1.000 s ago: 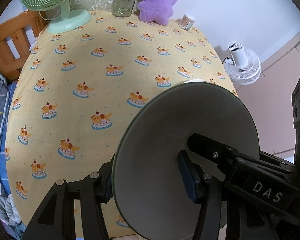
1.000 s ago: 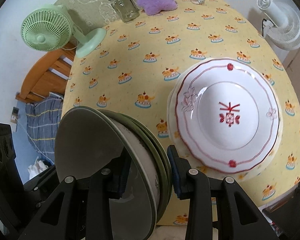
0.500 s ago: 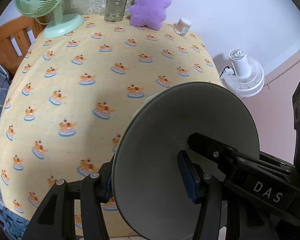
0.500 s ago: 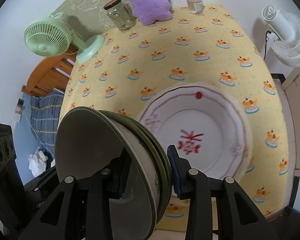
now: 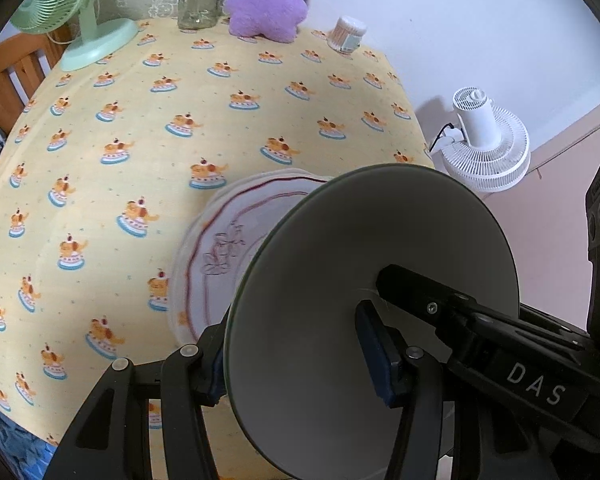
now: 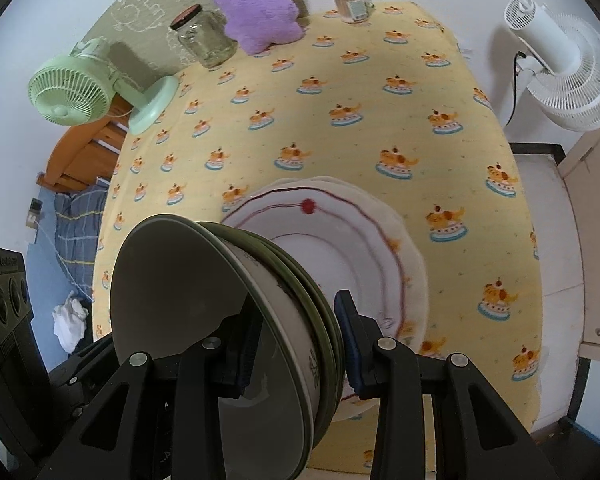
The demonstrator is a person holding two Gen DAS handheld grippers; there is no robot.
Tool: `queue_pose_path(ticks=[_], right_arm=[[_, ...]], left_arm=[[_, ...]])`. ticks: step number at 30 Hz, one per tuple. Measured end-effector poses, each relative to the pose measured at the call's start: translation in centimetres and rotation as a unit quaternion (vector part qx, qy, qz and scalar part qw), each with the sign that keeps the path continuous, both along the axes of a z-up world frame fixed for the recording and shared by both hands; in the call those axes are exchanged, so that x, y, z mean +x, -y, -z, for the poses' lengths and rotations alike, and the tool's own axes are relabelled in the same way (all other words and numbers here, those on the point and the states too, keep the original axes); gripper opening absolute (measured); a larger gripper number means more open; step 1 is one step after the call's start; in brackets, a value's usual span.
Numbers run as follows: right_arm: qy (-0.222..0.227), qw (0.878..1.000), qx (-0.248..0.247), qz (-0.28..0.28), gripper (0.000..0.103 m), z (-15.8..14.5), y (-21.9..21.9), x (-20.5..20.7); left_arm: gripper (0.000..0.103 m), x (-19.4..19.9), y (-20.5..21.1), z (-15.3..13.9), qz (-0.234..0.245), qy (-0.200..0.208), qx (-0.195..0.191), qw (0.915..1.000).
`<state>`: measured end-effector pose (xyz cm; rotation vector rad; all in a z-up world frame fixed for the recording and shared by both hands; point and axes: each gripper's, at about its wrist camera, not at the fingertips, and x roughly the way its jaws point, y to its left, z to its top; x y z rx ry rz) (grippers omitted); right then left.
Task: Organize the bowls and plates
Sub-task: 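Carry the nested bowls with both grippers and lower them onto the plate stack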
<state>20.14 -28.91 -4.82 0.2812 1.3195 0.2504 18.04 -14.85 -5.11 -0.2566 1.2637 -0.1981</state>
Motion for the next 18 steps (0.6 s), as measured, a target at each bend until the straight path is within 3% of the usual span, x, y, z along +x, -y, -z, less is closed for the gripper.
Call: queue_pose_path(ticks=[12,18], right_arm=[[-0.024,1.000,-0.001,0.000,0.039,2.2,1.7,1.5],[-0.020,1.000,-0.001,-0.003,0.039,2.6,1.6,2.4]], left_arm=[[0.054,1.5,1.5,2.0,-0.008,-0.024,-0.002,0.9997],[0.054,2.1,1.6,2.0,-0.014,-0.015,0.009,0.9998]])
